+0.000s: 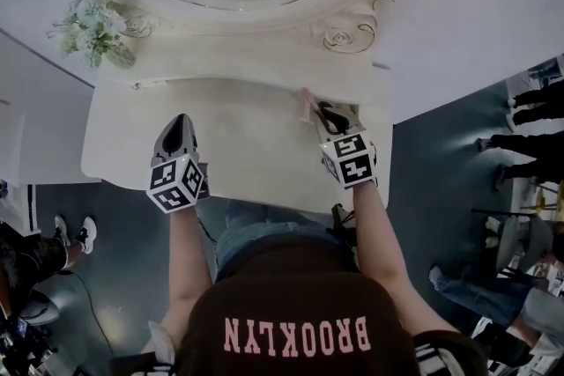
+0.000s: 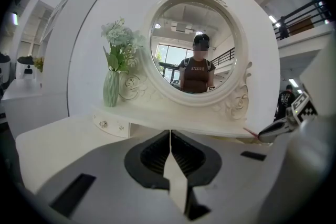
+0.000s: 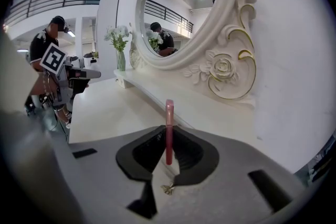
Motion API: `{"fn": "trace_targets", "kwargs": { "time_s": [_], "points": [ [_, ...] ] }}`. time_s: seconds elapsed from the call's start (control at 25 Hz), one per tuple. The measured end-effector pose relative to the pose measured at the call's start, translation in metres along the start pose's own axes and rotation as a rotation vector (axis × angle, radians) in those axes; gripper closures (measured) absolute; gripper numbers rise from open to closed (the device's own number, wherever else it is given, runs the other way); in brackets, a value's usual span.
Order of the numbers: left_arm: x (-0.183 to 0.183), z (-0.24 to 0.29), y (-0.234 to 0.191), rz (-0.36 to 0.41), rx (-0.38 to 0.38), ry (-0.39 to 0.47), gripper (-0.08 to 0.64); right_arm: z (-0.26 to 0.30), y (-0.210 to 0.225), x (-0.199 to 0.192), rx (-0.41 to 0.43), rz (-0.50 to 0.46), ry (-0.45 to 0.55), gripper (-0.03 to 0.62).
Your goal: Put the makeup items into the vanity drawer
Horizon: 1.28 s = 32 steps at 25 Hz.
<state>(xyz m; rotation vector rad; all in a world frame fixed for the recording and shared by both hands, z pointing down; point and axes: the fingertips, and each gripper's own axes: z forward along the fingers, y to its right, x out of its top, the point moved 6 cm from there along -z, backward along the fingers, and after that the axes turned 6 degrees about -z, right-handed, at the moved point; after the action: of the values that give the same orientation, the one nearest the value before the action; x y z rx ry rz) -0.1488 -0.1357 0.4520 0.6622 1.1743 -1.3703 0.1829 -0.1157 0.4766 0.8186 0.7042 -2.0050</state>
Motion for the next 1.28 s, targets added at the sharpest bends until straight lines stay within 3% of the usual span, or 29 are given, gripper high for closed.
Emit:
{"fn": "trace_targets", "kwargs": {
  "time_s": [0.6, 1.0, 1.28],
  "points": [
    [-0.015, -0.002, 0.046, 0.03, -0.013, -0.028, 0.554, -0.012, 0.029, -0.036, 0.092, -0.081, -0.075, 0.56],
    [-0.014, -0.002, 0.039, 0.05, -0.002, -0.043, 0.554, 0.004, 0.039, -0.035, 0.12, -0.289, -0.142, 0.558],
    [-0.013, 0.002, 0.038, 0.056, -0.009, -0.046, 0.554, 0.002, 0.045, -0.032, 0.101, -0.26, -0.142, 0.479]
  ]
}}
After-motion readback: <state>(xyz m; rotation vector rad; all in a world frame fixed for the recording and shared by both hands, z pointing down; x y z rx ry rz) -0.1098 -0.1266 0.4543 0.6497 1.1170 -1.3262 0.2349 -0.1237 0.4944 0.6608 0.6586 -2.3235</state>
